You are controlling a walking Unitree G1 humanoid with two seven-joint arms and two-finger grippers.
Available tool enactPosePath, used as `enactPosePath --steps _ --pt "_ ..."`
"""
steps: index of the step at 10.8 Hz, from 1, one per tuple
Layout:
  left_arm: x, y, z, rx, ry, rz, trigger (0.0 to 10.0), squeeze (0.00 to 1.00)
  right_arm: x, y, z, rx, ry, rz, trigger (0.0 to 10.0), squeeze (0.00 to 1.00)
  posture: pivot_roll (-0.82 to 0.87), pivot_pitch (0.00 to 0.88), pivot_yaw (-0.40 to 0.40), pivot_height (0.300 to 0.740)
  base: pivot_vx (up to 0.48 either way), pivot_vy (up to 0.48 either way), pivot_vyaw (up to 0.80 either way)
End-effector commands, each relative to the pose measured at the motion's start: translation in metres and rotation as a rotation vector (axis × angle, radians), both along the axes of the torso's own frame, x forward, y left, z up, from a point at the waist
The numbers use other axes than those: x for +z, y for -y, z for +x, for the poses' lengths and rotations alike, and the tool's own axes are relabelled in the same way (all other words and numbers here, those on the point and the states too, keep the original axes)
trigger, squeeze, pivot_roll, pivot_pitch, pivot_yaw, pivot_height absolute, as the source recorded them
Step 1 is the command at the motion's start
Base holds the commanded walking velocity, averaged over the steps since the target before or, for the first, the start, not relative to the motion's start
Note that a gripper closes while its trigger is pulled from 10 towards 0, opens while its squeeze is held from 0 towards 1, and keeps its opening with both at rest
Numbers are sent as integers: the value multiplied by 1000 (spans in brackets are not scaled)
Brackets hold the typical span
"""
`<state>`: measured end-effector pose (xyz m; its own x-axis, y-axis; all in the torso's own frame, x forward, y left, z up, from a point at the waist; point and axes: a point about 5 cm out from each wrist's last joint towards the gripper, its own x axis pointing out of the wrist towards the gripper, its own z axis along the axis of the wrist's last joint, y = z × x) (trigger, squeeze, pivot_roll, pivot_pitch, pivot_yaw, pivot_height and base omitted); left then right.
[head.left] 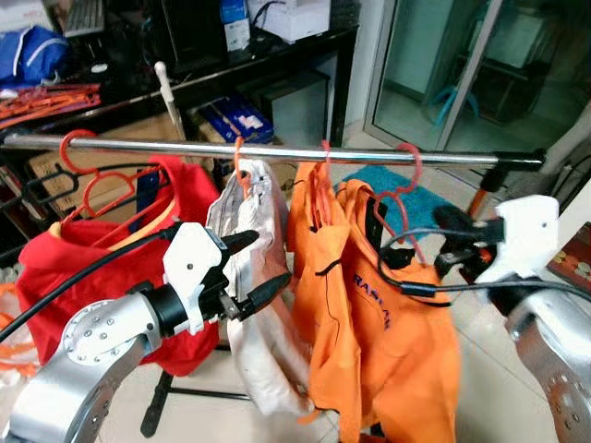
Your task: Hang hanger
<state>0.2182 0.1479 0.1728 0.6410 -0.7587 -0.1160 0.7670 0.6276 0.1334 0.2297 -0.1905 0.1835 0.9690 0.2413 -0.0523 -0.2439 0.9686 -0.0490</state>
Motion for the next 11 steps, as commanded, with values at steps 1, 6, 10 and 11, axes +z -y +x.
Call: enactPosePath --steps 1,6,10,11 --pt "-1 1 2 2 10 9 10000 0 4 -2 -1 15 31 -8 0 0 -138 0 58 740 0 0 0" --pt "-5 6 -12 -105 -52 -6 10000 0 10 -20 28 84 -89 -40 10000 1000 -118 0 36 740 0 0 0" --pt "-6 4 -17 -116 -65 1 10000 0 12 -18 39 52 -171 -56 10000 1000 -104 0 21 740 0 0 0" --pt "-5 4 -18 -122 -70 2 10000 0 11 -16 41 57 -210 -82 10000 1000 -103 0 20 740 0 0 0"
